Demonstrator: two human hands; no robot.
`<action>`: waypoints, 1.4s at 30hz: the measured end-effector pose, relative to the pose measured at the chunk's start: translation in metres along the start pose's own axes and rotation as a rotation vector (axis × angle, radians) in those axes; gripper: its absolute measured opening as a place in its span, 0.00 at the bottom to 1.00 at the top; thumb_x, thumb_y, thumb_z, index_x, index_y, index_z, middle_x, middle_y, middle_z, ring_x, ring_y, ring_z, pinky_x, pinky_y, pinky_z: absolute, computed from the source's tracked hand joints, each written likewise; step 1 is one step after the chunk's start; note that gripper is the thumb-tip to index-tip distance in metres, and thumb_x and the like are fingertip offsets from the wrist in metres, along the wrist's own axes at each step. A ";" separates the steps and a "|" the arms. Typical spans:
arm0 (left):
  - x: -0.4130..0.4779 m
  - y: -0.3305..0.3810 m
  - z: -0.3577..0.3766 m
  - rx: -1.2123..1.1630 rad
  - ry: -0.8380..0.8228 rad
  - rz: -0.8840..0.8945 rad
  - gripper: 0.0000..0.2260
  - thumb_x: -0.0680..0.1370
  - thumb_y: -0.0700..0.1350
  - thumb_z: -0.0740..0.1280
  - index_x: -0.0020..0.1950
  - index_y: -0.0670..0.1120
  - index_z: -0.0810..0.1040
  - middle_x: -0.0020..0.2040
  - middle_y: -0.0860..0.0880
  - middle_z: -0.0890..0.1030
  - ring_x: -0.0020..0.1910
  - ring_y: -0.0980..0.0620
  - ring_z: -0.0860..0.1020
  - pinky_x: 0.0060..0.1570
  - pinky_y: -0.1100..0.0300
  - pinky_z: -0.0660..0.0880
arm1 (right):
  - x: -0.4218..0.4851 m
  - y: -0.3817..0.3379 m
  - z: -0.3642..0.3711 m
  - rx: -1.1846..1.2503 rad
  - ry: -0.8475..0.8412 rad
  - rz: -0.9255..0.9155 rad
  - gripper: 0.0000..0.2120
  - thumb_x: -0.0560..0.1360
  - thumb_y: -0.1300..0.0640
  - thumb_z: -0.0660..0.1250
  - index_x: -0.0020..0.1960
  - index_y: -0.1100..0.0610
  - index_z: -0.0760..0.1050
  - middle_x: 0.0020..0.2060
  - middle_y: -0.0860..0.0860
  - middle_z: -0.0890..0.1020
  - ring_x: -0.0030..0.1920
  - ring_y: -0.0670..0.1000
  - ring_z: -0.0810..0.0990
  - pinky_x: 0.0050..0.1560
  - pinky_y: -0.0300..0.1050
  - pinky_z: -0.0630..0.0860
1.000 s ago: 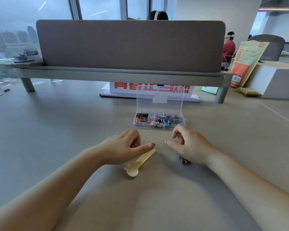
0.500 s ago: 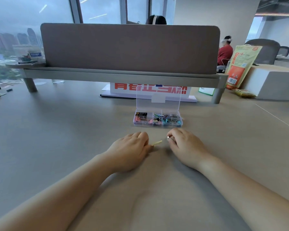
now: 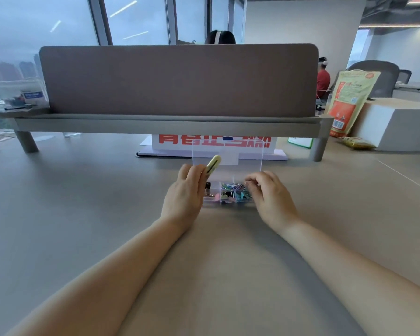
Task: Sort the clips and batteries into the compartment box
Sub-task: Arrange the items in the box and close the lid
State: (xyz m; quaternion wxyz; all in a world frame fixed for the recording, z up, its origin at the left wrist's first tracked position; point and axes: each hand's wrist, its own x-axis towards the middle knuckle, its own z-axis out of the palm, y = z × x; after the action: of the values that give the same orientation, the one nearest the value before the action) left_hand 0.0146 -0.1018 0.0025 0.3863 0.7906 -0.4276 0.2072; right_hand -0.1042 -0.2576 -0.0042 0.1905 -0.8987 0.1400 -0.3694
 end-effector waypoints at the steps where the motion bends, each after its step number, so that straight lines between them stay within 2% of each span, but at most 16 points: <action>1: 0.008 -0.005 0.004 0.005 0.014 0.016 0.13 0.81 0.49 0.57 0.59 0.43 0.75 0.52 0.43 0.73 0.37 0.40 0.75 0.36 0.49 0.76 | 0.010 0.004 0.001 0.005 -0.001 0.015 0.06 0.76 0.60 0.65 0.51 0.61 0.78 0.47 0.55 0.79 0.48 0.54 0.76 0.47 0.40 0.71; 4: 0.030 -0.024 0.017 0.014 0.053 0.105 0.12 0.79 0.48 0.61 0.58 0.46 0.79 0.50 0.43 0.73 0.36 0.46 0.75 0.36 0.56 0.75 | 0.040 0.020 -0.001 0.092 -0.062 0.126 0.03 0.75 0.61 0.68 0.47 0.59 0.80 0.44 0.52 0.82 0.45 0.50 0.77 0.40 0.25 0.66; 7: 0.045 -0.034 0.024 -0.040 0.034 0.100 0.11 0.78 0.42 0.64 0.59 0.44 0.80 0.50 0.45 0.72 0.41 0.51 0.72 0.42 0.60 0.71 | 0.059 0.034 -0.003 0.132 -0.154 0.199 0.05 0.75 0.60 0.69 0.50 0.56 0.80 0.43 0.48 0.81 0.46 0.47 0.78 0.42 0.30 0.68; 9: 0.049 -0.037 0.025 -0.132 0.006 0.022 0.11 0.79 0.42 0.64 0.61 0.45 0.77 0.52 0.49 0.72 0.44 0.54 0.73 0.44 0.68 0.69 | 0.062 0.039 0.001 0.148 -0.204 0.197 0.06 0.74 0.61 0.69 0.51 0.56 0.80 0.44 0.47 0.81 0.47 0.47 0.78 0.46 0.33 0.70; 11: 0.051 -0.040 0.024 -0.214 -0.027 -0.047 0.11 0.78 0.43 0.64 0.61 0.48 0.75 0.52 0.52 0.74 0.46 0.55 0.74 0.43 0.74 0.68 | 0.063 0.043 0.005 0.148 -0.242 0.176 0.07 0.74 0.62 0.69 0.51 0.55 0.80 0.45 0.48 0.81 0.47 0.46 0.79 0.45 0.29 0.69; 13: 0.051 -0.044 0.024 -0.269 -0.060 -0.088 0.11 0.78 0.43 0.64 0.60 0.50 0.73 0.52 0.53 0.77 0.46 0.54 0.77 0.44 0.70 0.72 | 0.062 0.045 0.008 0.113 -0.253 0.148 0.06 0.74 0.61 0.69 0.50 0.54 0.81 0.43 0.46 0.81 0.46 0.46 0.78 0.43 0.28 0.68; 15: 0.049 -0.046 0.026 -0.278 -0.082 -0.089 0.12 0.79 0.41 0.64 0.62 0.49 0.72 0.52 0.53 0.78 0.47 0.52 0.77 0.45 0.64 0.74 | 0.062 0.046 0.010 0.074 -0.245 0.123 0.05 0.74 0.59 0.69 0.48 0.51 0.81 0.42 0.45 0.81 0.47 0.46 0.76 0.43 0.33 0.68; 18: 0.048 -0.048 0.031 -0.254 -0.105 -0.095 0.13 0.80 0.39 0.61 0.63 0.48 0.72 0.55 0.53 0.78 0.53 0.52 0.77 0.52 0.58 0.75 | 0.062 0.049 0.012 0.050 -0.261 0.117 0.06 0.75 0.59 0.68 0.48 0.50 0.82 0.42 0.44 0.81 0.48 0.46 0.74 0.43 0.33 0.67; 22: 0.050 -0.054 0.033 -0.210 -0.145 -0.140 0.14 0.81 0.40 0.57 0.64 0.51 0.73 0.58 0.56 0.79 0.60 0.52 0.74 0.60 0.54 0.72 | 0.061 0.053 0.015 0.075 -0.332 0.137 0.12 0.78 0.63 0.62 0.51 0.52 0.82 0.48 0.47 0.84 0.50 0.48 0.78 0.48 0.39 0.72; 26: 0.049 -0.051 0.031 -0.057 -0.192 -0.200 0.15 0.82 0.43 0.56 0.64 0.54 0.75 0.51 0.54 0.76 0.61 0.50 0.68 0.54 0.58 0.67 | 0.061 0.056 0.017 0.015 -0.328 0.126 0.15 0.78 0.63 0.60 0.52 0.48 0.82 0.48 0.45 0.83 0.53 0.51 0.75 0.54 0.48 0.73; 30: 0.050 -0.056 0.032 -0.006 -0.160 -0.220 0.11 0.80 0.42 0.60 0.55 0.53 0.79 0.60 0.52 0.76 0.58 0.48 0.71 0.59 0.53 0.70 | 0.060 0.054 0.014 0.009 -0.274 0.070 0.16 0.76 0.68 0.60 0.47 0.54 0.83 0.44 0.45 0.77 0.52 0.52 0.75 0.54 0.47 0.73; 33: 0.050 -0.056 0.031 -0.034 -0.159 -0.240 0.14 0.78 0.37 0.58 0.49 0.53 0.79 0.57 0.52 0.77 0.55 0.50 0.71 0.55 0.56 0.70 | 0.061 0.055 0.014 -0.026 -0.278 0.066 0.16 0.76 0.68 0.59 0.48 0.53 0.83 0.45 0.45 0.76 0.52 0.52 0.75 0.55 0.48 0.73; 37: 0.050 -0.051 0.029 0.009 -0.219 -0.267 0.15 0.78 0.37 0.56 0.49 0.50 0.81 0.55 0.51 0.80 0.57 0.52 0.69 0.51 0.60 0.65 | 0.059 0.057 0.014 -0.041 -0.279 0.080 0.17 0.77 0.67 0.58 0.48 0.51 0.82 0.47 0.46 0.80 0.53 0.52 0.75 0.56 0.49 0.73; 42: 0.048 -0.047 0.025 0.030 -0.223 -0.239 0.12 0.78 0.42 0.59 0.50 0.51 0.82 0.56 0.54 0.79 0.59 0.52 0.70 0.53 0.61 0.65 | 0.059 0.050 0.009 -0.050 -0.295 0.102 0.17 0.77 0.67 0.57 0.50 0.53 0.82 0.48 0.47 0.82 0.52 0.49 0.74 0.53 0.43 0.70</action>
State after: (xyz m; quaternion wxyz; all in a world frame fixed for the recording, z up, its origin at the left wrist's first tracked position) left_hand 0.0804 -0.1308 -0.0017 0.3462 0.8596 -0.3678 0.0770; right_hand -0.0627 -0.3234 0.0037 0.2049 -0.9394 0.1649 -0.2198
